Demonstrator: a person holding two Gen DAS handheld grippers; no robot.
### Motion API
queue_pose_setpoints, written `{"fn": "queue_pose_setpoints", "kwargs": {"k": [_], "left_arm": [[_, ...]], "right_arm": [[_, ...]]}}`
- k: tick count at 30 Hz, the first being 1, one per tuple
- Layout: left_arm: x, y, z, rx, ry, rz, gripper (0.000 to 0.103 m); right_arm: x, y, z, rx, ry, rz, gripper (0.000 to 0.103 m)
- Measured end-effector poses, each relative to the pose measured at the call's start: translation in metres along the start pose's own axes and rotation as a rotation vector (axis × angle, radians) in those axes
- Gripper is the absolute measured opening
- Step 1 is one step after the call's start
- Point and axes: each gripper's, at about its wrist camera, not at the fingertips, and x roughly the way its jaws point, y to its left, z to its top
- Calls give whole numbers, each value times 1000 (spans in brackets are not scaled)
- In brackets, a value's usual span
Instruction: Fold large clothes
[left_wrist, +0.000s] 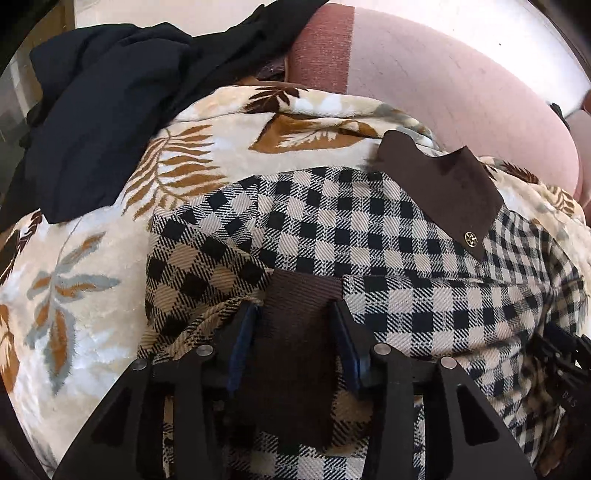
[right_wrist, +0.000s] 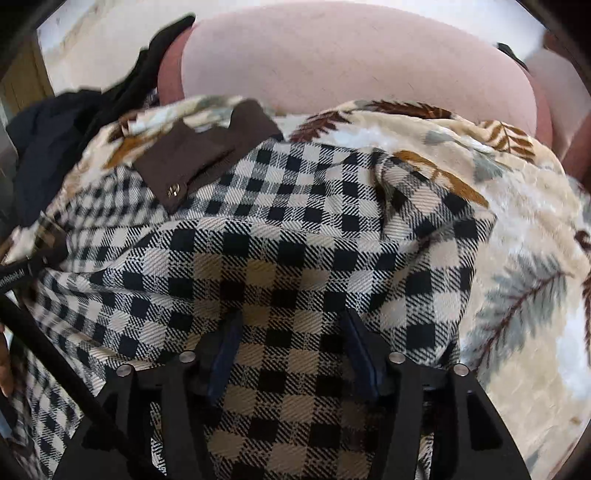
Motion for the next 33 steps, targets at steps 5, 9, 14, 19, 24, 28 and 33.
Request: {"fn": "queue_pose_setpoints", "kwargs": {"k": [5, 9, 14, 19, 24, 28, 33], "left_arm": [[-22, 8, -3, -12, 16, -6, 43], [-61, 26, -29, -10, -11, -46, 50], [-77, 49, -90, 35, 16, 15, 58], [-92, 67, -151, 40, 15, -4, 58], [-122, 75, -195, 33, 9, -59, 58], [-144, 77, -226, 45, -1, -56, 58], [-164, 83, -258, 30, -5, -100, 61]], "right_arm": [[-1, -3, -1, -13, 18, -4, 62], [-32, -2, -16, 25, 17, -52, 62], [-60, 3, -64, 11, 60, -57, 63], [-77, 7, -123, 43, 106, -88, 66], [-111, 14, -175, 34, 101, -83, 72], [-142, 13, -220, 59, 102, -31, 73], [-172, 30, -268, 4, 86, -72, 80]]}}
